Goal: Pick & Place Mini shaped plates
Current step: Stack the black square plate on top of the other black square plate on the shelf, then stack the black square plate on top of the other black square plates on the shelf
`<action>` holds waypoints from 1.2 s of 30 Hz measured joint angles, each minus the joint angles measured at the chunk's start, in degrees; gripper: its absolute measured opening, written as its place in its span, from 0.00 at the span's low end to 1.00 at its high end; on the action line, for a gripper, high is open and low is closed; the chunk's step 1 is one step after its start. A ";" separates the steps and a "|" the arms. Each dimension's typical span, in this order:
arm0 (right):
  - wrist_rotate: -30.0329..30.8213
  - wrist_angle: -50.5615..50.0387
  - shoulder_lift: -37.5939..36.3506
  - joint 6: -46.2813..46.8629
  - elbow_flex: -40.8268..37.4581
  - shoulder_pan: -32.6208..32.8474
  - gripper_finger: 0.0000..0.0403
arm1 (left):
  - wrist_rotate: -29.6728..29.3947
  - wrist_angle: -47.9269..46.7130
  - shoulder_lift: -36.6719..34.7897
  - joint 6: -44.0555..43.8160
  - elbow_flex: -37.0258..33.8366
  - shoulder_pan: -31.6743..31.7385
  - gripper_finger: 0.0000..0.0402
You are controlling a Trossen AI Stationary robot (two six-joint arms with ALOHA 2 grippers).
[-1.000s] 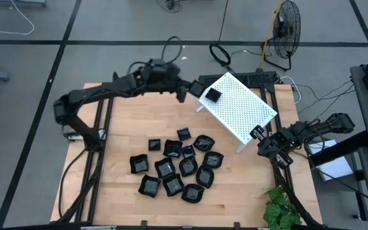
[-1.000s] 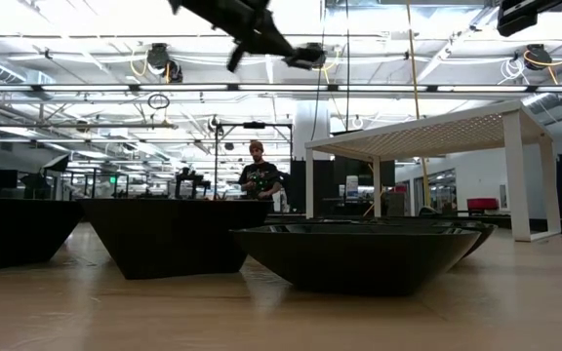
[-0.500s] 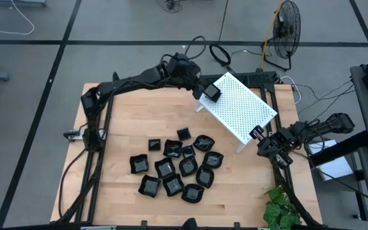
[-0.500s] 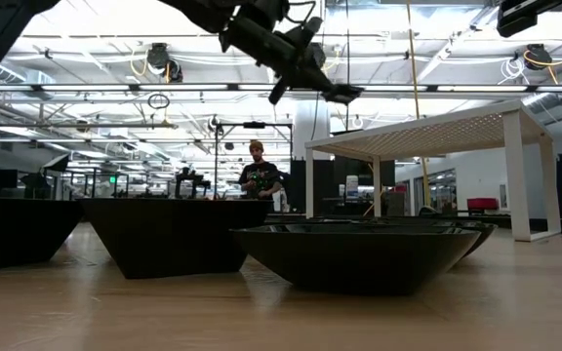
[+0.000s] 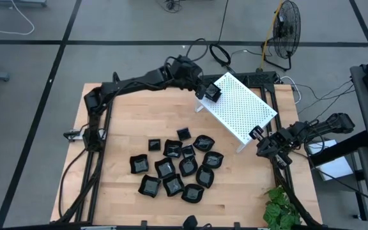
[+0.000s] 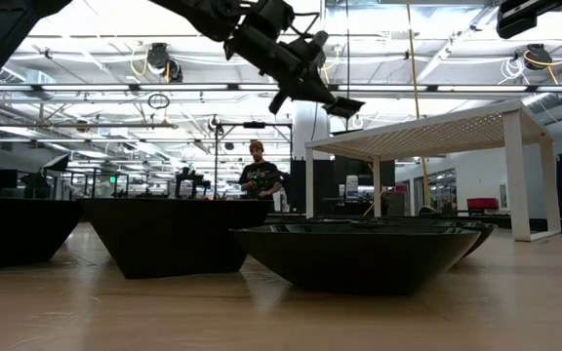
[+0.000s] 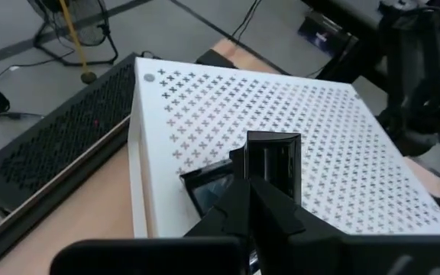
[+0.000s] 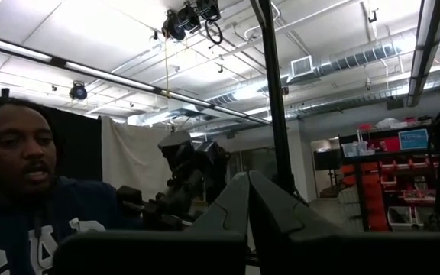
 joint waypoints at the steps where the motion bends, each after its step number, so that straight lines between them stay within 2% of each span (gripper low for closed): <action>1: 0.02 -0.04 0.02 0.00 0.00 -0.02 0.00 | -0.27 0.34 0.21 -0.07 0.00 0.00 0.02; 14: 0.02 -0.98 0.00 0.00 0.00 -0.01 0.00 | -0.81 0.75 1.93 -0.61 -0.02 -0.63 0.01; 29: 0.02 -1.01 0.00 0.00 0.00 -0.02 0.00 | -0.87 1.82 2.69 1.35 -0.04 -0.70 0.12; 33: 0.02 -1.00 0.00 0.02 0.00 -0.01 0.00 | -1.02 -4.64 -0.53 7.72 -0.13 -0.61 0.14; 36: 0.01 -1.00 0.00 0.01 0.00 -0.01 0.00 | -5.27 -14.03 -6.37 12.10 0.00 -0.81 0.17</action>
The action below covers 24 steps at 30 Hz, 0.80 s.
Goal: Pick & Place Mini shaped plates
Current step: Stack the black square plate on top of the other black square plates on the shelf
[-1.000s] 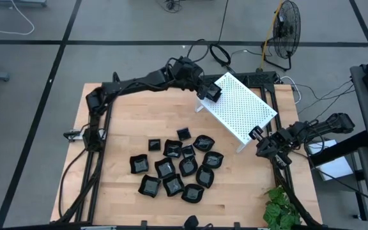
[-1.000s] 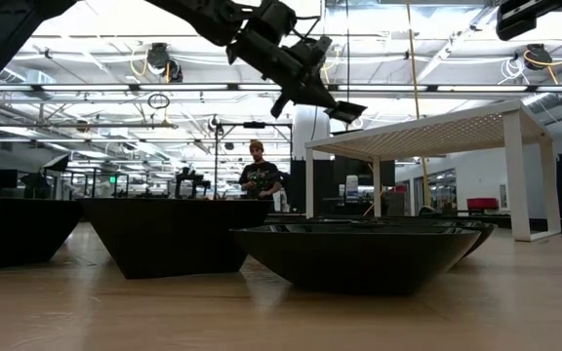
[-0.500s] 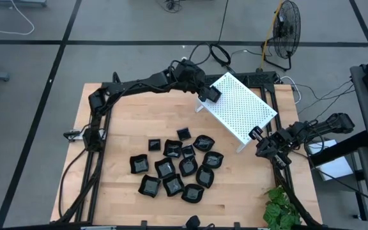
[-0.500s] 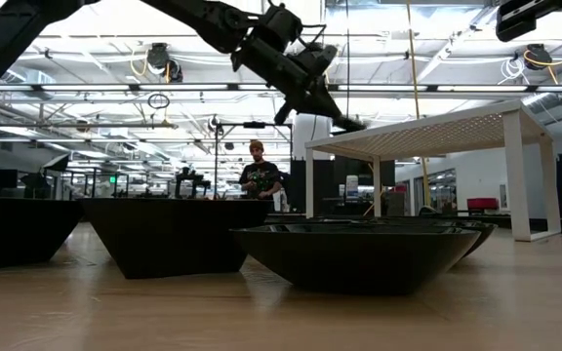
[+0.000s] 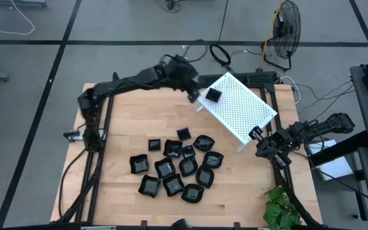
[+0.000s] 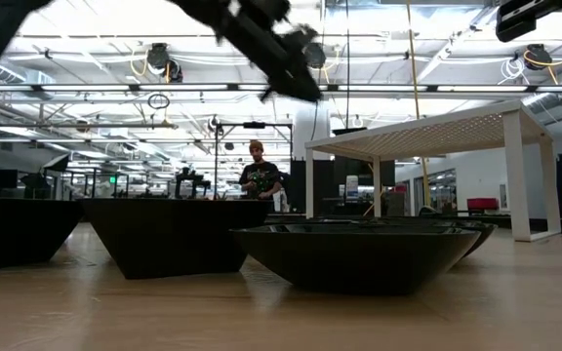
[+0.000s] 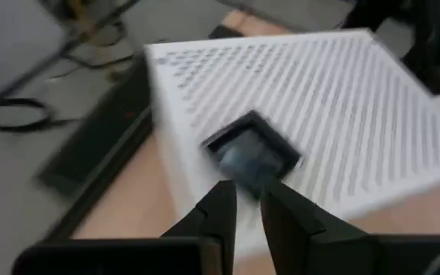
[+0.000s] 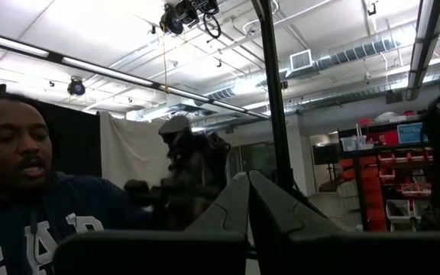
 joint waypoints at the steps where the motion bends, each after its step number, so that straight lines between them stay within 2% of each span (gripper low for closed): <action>1: 0.00 -0.02 0.00 0.00 0.00 0.00 0.00 | -2.58 -3.92 -1.93 0.28 0.02 -0.09 0.19; 5: 0.01 -0.02 0.00 -0.01 0.00 -0.01 0.00 | -12.47 -18.67 -8.13 -1.02 -0.02 -1.58 0.29; 8: 0.01 -0.02 0.00 -0.01 0.00 0.01 0.00 | -18.29 -29.47 -11.47 -5.79 -0.02 -3.73 0.40; 12: 0.01 0.00 0.00 -0.01 0.00 0.01 0.00 | -22.67 -39.33 -14.69 -15.74 -6.29 -7.49 0.55; 17: 0.01 -0.04 0.02 0.00 0.00 0.01 0.00 | -22.60 -37.04 -21.58 -29.18 -24.42 -12.66 0.65; 24: 0.01 -0.01 0.02 -0.01 0.00 -0.01 0.00 | -21.17 -22.15 -30.09 -52.13 -48.73 -19.56 0.67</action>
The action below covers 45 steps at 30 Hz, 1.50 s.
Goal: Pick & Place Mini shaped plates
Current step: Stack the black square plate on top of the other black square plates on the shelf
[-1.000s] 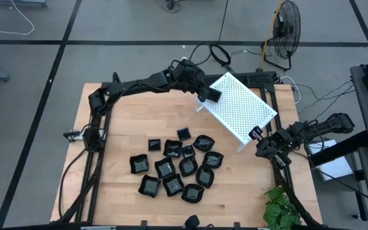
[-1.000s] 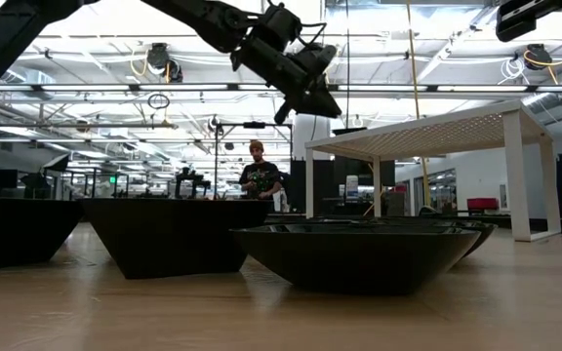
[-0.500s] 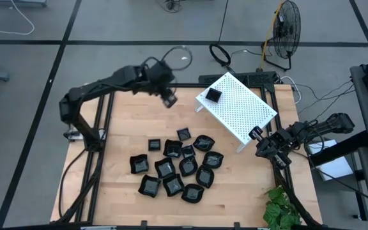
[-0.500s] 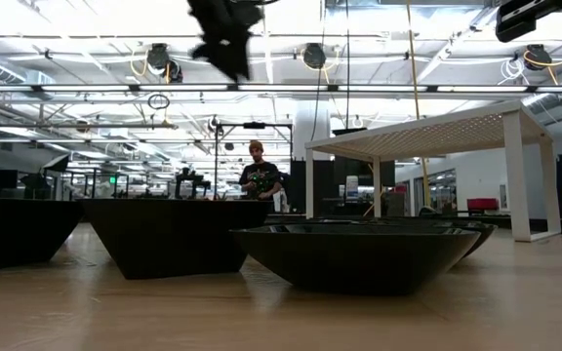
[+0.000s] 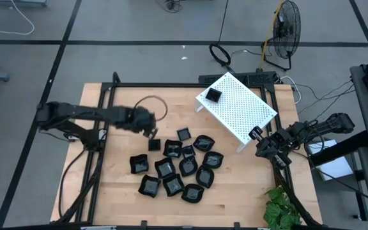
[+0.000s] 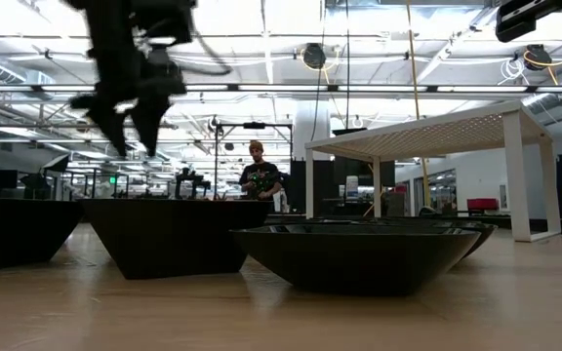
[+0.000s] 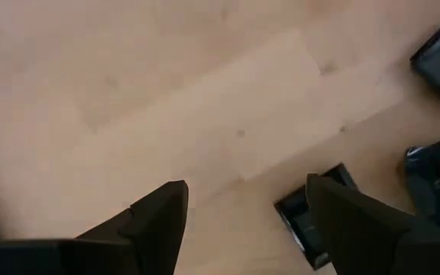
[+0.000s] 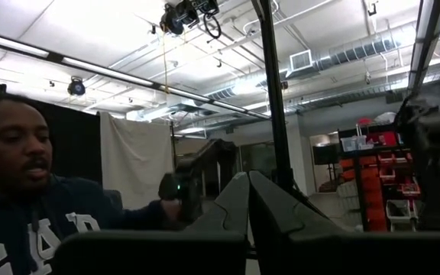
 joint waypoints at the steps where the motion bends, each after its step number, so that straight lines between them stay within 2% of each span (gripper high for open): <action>1: 0.00 -0.01 0.00 0.00 0.00 0.00 0.00 | 0.45 3.23 -0.31 -2.23 -2.55 -0.96 0.67; 6: 0.00 -0.03 0.00 0.01 0.00 0.00 0.00 | 4.53 17.75 -0.62 -8.29 -11.46 -4.74 0.68; 8: 0.00 0.01 0.00 0.02 0.00 0.02 0.00 | 5.19 20.82 -0.33 -10.00 -13.37 -5.82 0.68; 15: 0.00 0.00 0.00 0.00 0.00 0.01 0.00 | 5.23 21.50 -0.19 -14.70 -16.42 -7.78 0.68; 35: 0.00 -0.05 0.00 0.00 0.00 0.02 0.00 | 6.27 26.06 5.40 -14.41 -16.56 -7.59 0.67; 39: 0.00 -0.03 -0.01 0.00 -0.01 0.00 0.00 | 6.32 26.07 5.45 -14.44 -16.56 -7.59 0.60; 45: -0.02 -0.01 -0.02 0.00 0.00 0.01 0.00 | 6.59 26.22 5.51 -15.13 -16.62 -7.59 0.39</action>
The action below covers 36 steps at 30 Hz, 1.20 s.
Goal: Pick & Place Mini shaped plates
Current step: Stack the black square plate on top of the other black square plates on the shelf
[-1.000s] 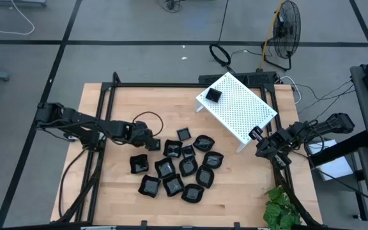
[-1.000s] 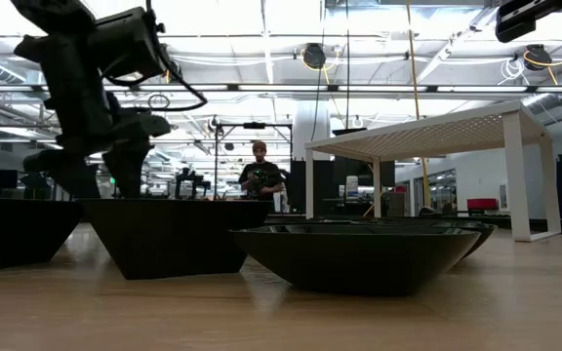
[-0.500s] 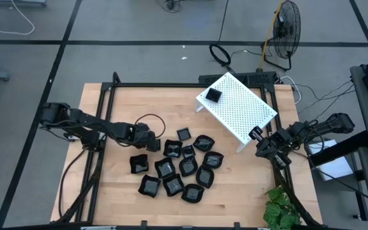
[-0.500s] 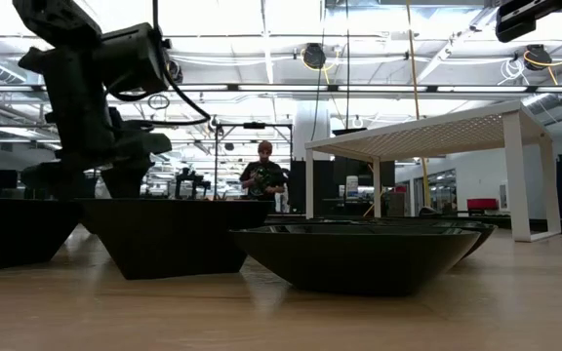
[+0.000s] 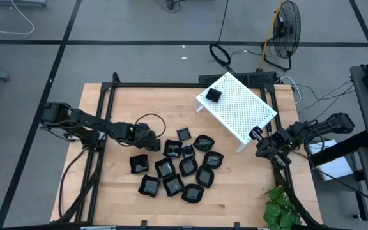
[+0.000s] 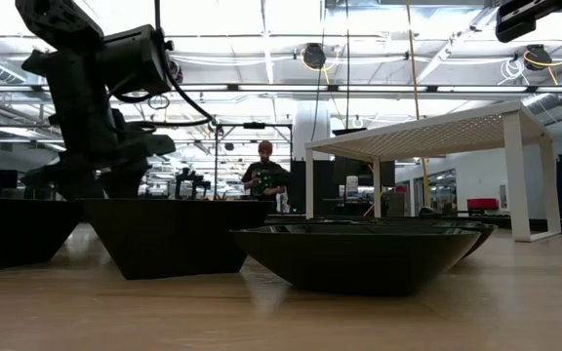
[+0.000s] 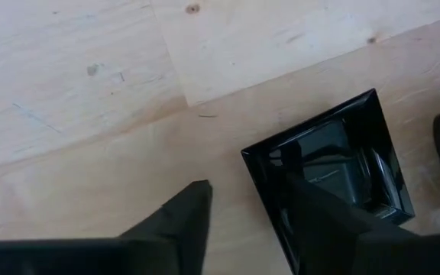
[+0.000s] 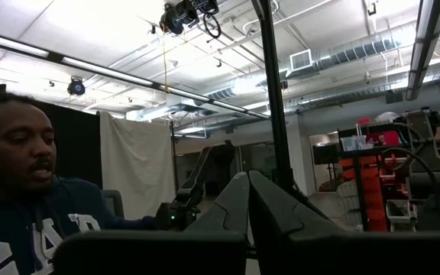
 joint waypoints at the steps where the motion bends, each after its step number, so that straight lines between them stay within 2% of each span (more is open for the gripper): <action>1: 0.01 0.00 0.02 0.02 0.00 0.01 0.00 | 0.07 0.12 0.01 -0.25 -0.01 0.00 0.35; 14: 0.02 0.00 0.00 0.02 0.00 0.01 0.00 | -0.29 0.24 -0.90 4.25 0.34 1.07 0.02; 23: 0.00 0.00 -0.01 0.00 0.00 -0.01 0.00 | -0.46 -0.20 -6.89 14.00 1.67 7.20 0.01; 29: 0.00 -0.01 -0.01 0.02 0.00 -0.01 0.00 | -0.09 3.52 -10.34 28.53 10.45 14.16 0.01; 34: 0.01 -0.01 -0.01 0.00 0.00 0.01 0.00 | 6.77 9.10 -7.54 41.74 23.64 20.12 0.01; 36: 0.02 0.01 -0.01 0.00 0.00 0.01 0.00 | 9.52 7.99 -4.77 45.95 29.57 22.12 0.01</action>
